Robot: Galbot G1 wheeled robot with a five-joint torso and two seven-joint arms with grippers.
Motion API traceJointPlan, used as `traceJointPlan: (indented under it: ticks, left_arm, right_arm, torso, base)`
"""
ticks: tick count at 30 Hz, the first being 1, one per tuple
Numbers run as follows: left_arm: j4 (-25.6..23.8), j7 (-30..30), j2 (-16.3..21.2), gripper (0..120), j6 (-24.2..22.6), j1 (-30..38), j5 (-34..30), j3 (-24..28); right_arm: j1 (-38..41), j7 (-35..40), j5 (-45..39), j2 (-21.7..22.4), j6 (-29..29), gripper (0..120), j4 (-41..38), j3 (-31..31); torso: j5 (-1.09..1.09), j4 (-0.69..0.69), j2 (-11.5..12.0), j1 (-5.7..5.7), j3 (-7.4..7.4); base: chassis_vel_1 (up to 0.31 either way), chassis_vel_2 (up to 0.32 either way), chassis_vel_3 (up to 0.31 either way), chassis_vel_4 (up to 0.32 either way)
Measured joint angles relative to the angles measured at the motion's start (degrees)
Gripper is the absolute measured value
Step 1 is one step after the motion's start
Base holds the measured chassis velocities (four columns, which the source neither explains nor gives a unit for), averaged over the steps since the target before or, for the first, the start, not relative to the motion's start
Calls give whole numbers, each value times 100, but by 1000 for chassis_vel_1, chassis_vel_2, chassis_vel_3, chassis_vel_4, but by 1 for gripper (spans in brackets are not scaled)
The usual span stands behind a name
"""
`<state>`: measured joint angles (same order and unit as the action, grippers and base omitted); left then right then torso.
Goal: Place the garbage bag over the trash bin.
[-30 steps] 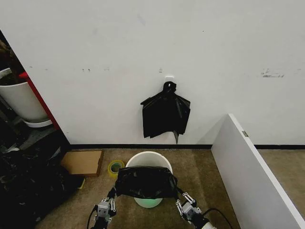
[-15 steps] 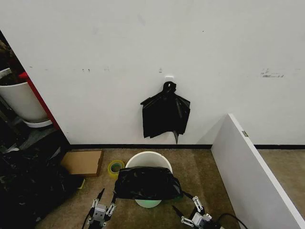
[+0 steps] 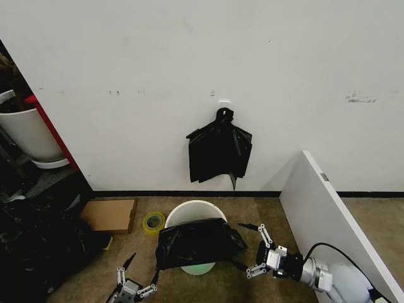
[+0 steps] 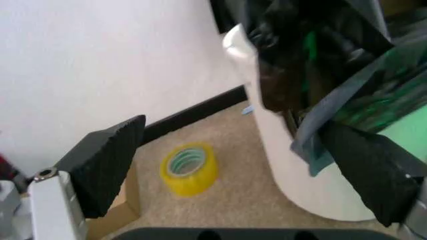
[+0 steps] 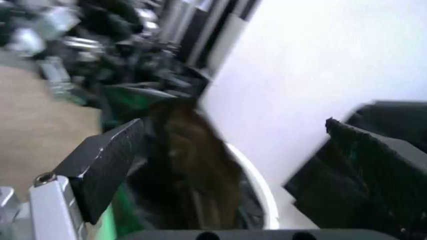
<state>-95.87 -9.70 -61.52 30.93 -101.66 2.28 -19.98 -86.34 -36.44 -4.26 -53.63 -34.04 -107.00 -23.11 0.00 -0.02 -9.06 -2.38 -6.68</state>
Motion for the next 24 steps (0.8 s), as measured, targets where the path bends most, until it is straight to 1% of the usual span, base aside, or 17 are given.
traceJointPlan:
  ticks: [1,2,4,5,6,8,9,10,11,12,13,14,18,19,20,21,24]
  left_arm:
    - [48,-74,-21,100,-44,42,-8,12]
    - [48,-74,-21,100,-44,42,-8,12]
    - [127,-198,-68,100,-125,111,-15,24]
    - [152,-237,-81,100,-154,127,-16,27]
    - [158,-247,-84,100,-161,130,-16,28]
    - [214,-330,-99,100,-220,148,-5,31]
    - [234,-333,-93,100,-235,144,27,29]
    - [252,-310,-82,100,-229,138,52,24]
    - [252,-310,-82,100,-229,138,52,24]
    - [293,-196,-65,100,-158,133,80,12]
    - [311,-134,-57,100,-119,131,91,7]
    - [386,101,-40,100,32,131,150,-16]
    - [626,712,-39,100,540,219,243,-83]
    - [730,921,-64,100,762,292,253,-124]
    - [730,921,-64,100,762,292,253,-124]
    - [780,1045,-81,100,898,335,256,-158]
    - [1031,1626,-136,100,1444,478,371,-353]
  right_arm:
    - [11,461,153,-30,55,100,9,127]
    - [11,461,153,-30,55,100,9,127]
    - [32,1400,426,-98,289,100,0,356]
    - [43,1668,490,-121,393,100,-14,432]
    - [48,1764,510,-129,435,100,-21,461]
    - [138,2387,576,-168,869,100,-102,638]
    - [224,2556,522,-152,1129,100,-144,708]
    - [303,2613,439,-127,1305,100,-175,744]
    - [303,2613,439,-127,1305,100,-175,744]
    - [442,2649,269,-80,1556,100,-210,799]
    - [495,2653,206,-62,1634,100,-217,821]
    - [684,2660,-20,0,1893,100,-233,913]
    - [1250,2658,-415,109,2435,100,-206,1189]
    - [1414,2657,-429,105,2560,100,-157,1291]
    - [1414,2657,-429,105,2560,100,-157,1291]
    - [1491,2658,-411,92,2625,100,-132,1345]
    - [1772,2692,-268,16,2862,100,23,1605]
  torso:
    - [1,0,0,0,0]
    - [1,0,0,0,0]
    - [0,0,0,0,0]
    - [0,-1,0,0,0]
    - [0,0,0,0,0]
    - [0,0,0,0,0]
    - [0,0,0,0,0]
    - [0,0,0,0,0]
    - [0,0,0,0,0]
    - [0,0,0,0,0]
    - [0,0,0,0,0]
    - [0,1,0,0,0]
    - [0,2,0,0,0]
    - [-1,2,0,0,-1]
    - [-1,2,0,0,-1]
    - [-1,2,0,0,-1]
    - [0,-1,0,0,-1]
  base:
    - [0,0,0,0]
    - [0,0,0,0]
    - [0,0,0,0]
    - [0,0,0,0]
    - [0,0,0,0]
    - [0,0,0,0]
    - [0,0,0,0]
    - [0,0,0,0]
    - [0,0,0,0]
    - [0,0,0,0]
    - [0,0,0,0]
    - [0,0,0,0]
    - [0,0,0,0]
    - [0,0,0,0]
    - [0,0,0,0]
    - [0,0,0,0]
    - [0,0,0,0]
